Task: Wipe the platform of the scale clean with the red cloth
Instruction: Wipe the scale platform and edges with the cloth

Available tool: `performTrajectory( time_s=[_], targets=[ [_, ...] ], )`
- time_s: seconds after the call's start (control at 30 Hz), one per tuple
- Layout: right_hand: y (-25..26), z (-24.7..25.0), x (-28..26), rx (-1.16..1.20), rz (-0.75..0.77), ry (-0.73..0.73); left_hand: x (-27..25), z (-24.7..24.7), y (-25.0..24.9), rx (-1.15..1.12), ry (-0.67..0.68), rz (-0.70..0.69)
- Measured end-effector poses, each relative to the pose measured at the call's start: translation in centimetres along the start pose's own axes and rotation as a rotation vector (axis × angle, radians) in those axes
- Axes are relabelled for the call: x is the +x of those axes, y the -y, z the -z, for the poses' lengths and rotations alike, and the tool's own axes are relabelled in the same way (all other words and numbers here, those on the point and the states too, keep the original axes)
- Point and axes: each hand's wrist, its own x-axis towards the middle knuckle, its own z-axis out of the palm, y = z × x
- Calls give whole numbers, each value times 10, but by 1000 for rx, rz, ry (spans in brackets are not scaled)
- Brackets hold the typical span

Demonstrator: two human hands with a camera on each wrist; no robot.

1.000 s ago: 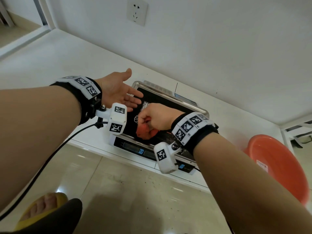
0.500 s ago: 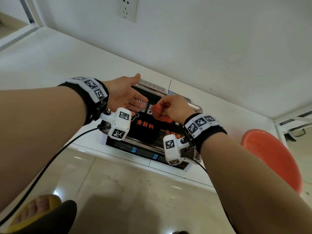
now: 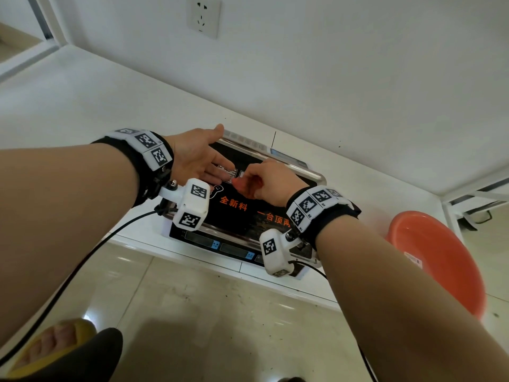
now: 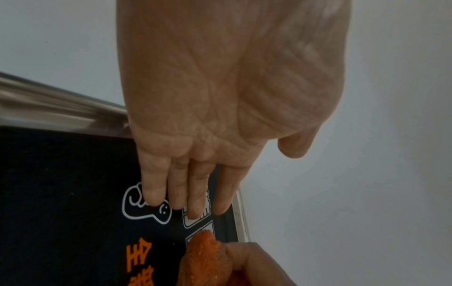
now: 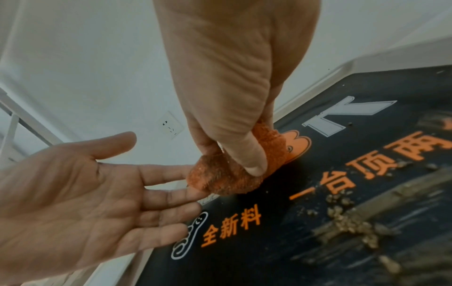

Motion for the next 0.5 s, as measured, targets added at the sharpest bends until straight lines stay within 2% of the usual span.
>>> performTrajectory(
  time_s=[0.1, 0.23, 0.27, 0.33, 0.43, 0.5],
  targets=[
    [6, 5, -6, 25, -7, 46, 0, -2, -2, 13, 8, -2],
    [6, 16, -21, 71, -56, 307, 2, -3, -2, 21, 5, -7],
    [3, 21, -25, 80, -70, 331, 3, -4, -2, 25, 3, -9],
    [-8, 30, -29, 121, -121, 246, 3, -7, -3, 34, -1, -13],
    [-26, 34, -26, 159, -237, -16, 5, -13, -5, 66, 7, -12],
    [-32, 29, -24, 208, -314, -101, 8, -18, -6, 85, 24, -11]
  ],
)
